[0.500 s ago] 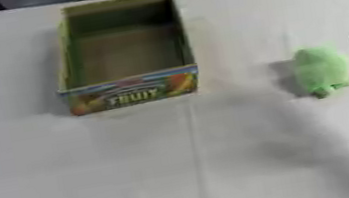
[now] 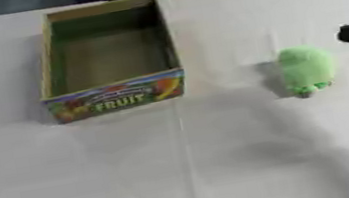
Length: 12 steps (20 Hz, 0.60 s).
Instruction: Pick up objects on the table and place them in the box.
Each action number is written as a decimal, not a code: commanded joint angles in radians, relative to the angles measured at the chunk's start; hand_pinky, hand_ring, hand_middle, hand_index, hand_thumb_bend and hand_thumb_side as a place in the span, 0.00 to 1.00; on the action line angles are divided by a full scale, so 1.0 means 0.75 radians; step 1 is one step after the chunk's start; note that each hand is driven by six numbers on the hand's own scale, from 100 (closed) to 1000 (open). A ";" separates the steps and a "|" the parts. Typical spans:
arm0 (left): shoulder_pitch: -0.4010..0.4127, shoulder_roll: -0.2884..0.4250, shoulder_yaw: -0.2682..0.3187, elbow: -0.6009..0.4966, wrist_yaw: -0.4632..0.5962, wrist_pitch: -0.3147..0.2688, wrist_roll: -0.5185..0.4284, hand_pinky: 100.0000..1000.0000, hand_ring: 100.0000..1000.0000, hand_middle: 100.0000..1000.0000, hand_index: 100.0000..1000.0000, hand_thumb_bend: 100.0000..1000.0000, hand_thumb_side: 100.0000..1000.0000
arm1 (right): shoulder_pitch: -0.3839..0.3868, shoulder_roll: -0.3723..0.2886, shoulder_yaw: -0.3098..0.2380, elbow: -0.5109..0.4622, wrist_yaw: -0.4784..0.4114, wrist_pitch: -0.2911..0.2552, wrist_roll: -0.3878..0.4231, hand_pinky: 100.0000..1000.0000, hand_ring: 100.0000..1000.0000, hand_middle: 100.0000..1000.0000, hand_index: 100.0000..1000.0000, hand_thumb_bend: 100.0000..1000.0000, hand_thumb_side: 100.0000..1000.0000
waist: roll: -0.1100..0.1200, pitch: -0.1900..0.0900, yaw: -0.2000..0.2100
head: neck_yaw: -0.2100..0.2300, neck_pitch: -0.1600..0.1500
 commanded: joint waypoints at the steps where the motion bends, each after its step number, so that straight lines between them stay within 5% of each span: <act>1: -0.009 0.035 0.005 -0.026 -0.001 0.004 -0.001 0.37 0.35 0.40 0.54 0.00 0.72 | 0.014 -0.128 -0.046 -0.028 0.065 -0.019 -0.025 0.82 0.79 0.71 0.90 0.00 1.00 | 0.000 -0.024 -0.004 | -0.011 0.002; 5: -0.008 0.042 0.005 -0.026 -0.002 0.006 0.000 0.37 0.35 0.40 0.54 0.00 0.72 | 0.054 -0.268 -0.110 -0.028 0.164 -0.021 -0.023 0.83 0.81 0.75 0.92 0.07 1.00 | -0.005 -0.031 -0.007 | -0.009 0.008; 12: -0.009 0.046 0.003 -0.026 0.000 0.006 0.000 0.37 0.35 0.40 0.54 0.00 0.72 | 0.095 -0.492 -0.072 -0.028 0.731 0.059 -0.265 0.81 0.83 0.78 0.92 0.20 1.00 | -0.006 -0.033 -0.005 | 0.004 0.006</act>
